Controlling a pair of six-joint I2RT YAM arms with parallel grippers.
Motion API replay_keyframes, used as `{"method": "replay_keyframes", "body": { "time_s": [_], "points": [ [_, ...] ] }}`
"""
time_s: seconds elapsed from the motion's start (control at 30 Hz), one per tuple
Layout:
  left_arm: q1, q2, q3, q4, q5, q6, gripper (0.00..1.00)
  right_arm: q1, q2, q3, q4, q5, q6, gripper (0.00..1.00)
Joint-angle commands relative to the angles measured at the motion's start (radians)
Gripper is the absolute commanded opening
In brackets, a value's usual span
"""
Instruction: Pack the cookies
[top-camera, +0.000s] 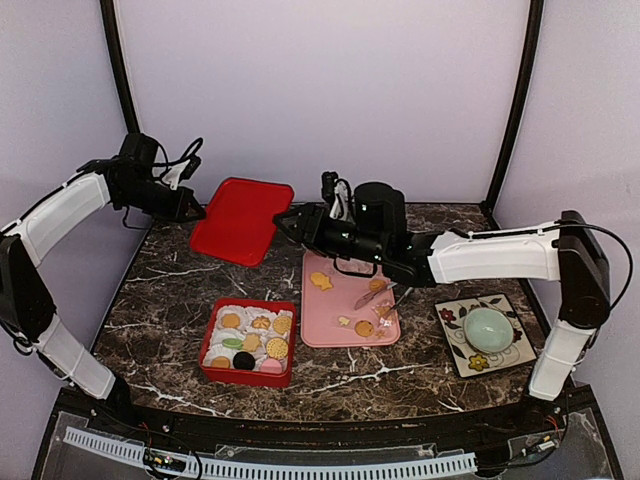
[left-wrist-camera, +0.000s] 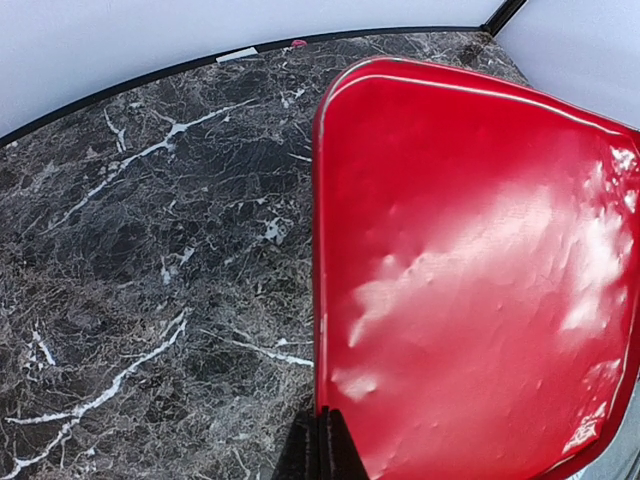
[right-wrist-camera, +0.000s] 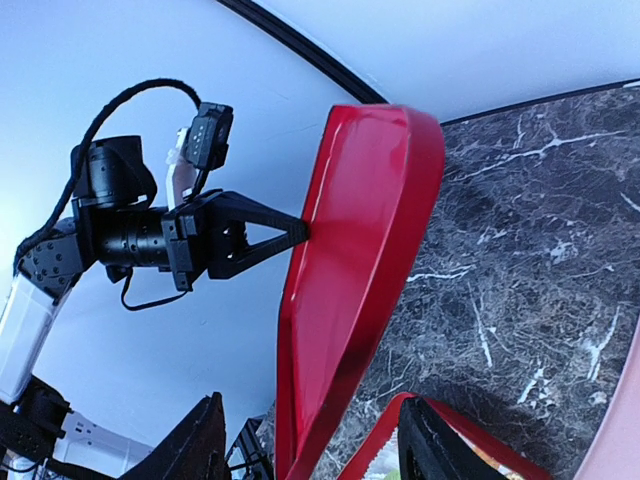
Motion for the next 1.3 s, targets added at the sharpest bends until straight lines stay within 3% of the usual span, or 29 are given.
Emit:
{"method": "replay_keyframes", "body": {
  "time_s": [0.0,0.17,0.77,0.87,1.1,1.27],
  "points": [
    [-0.004,-0.050,-0.016,0.022,0.017,-0.013,0.00,0.019,-0.013,-0.033,0.178,-0.124,0.030,0.60],
    [-0.004,-0.052,-0.011,0.020,0.030,-0.018,0.00,0.025,0.039,0.033,0.108,-0.116,0.042,0.59],
    [-0.004,-0.081,-0.020,0.008,0.053,-0.019,0.00,0.014,0.158,0.115,0.145,-0.095,0.121,0.47],
    [-0.004,-0.084,-0.022,0.013,0.047,-0.018,0.00,0.005,0.145,0.080,0.158,-0.086,0.134,0.47],
    [-0.004,-0.080,-0.022,0.021,0.034,-0.018,0.00,-0.008,0.080,0.039,0.001,0.040,0.095,0.52],
    [-0.003,-0.077,-0.020,0.022,0.042,-0.025,0.00,-0.005,0.098,0.082,-0.046,0.036,0.083,0.52]
  ]
}}
